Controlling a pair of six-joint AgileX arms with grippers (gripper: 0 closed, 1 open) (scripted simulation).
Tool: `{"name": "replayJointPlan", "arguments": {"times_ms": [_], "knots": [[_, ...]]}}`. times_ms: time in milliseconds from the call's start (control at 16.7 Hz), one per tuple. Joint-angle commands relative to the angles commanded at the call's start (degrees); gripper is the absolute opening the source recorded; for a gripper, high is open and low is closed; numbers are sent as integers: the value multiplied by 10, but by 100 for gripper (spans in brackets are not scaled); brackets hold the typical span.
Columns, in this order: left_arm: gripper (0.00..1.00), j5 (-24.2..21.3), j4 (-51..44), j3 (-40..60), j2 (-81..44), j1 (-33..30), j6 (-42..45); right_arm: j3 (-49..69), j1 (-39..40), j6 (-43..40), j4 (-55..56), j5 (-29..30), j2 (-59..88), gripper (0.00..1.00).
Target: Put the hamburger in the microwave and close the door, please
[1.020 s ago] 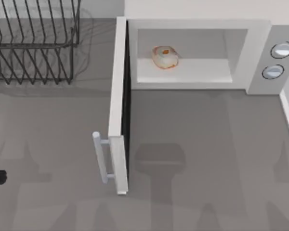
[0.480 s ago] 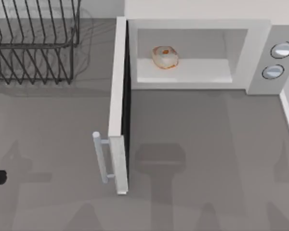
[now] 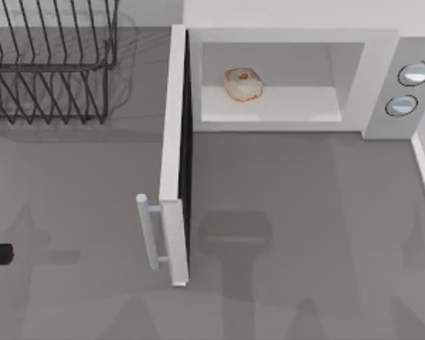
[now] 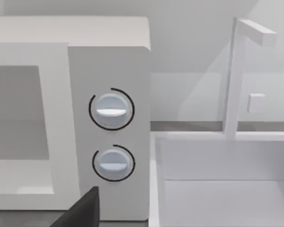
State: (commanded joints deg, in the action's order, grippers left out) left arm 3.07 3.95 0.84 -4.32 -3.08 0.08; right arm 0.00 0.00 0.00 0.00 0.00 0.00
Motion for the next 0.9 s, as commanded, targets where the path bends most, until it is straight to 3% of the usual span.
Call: {"name": "replayJointPlan", "arguments": {"times_ms": [420,900], "knots": [[0,64,90,17,-112,-65,2,0,0,0,0,0,0,100],[0,47,132,13,-154,-47,1,0,0,0,0,0,0,100]]}}
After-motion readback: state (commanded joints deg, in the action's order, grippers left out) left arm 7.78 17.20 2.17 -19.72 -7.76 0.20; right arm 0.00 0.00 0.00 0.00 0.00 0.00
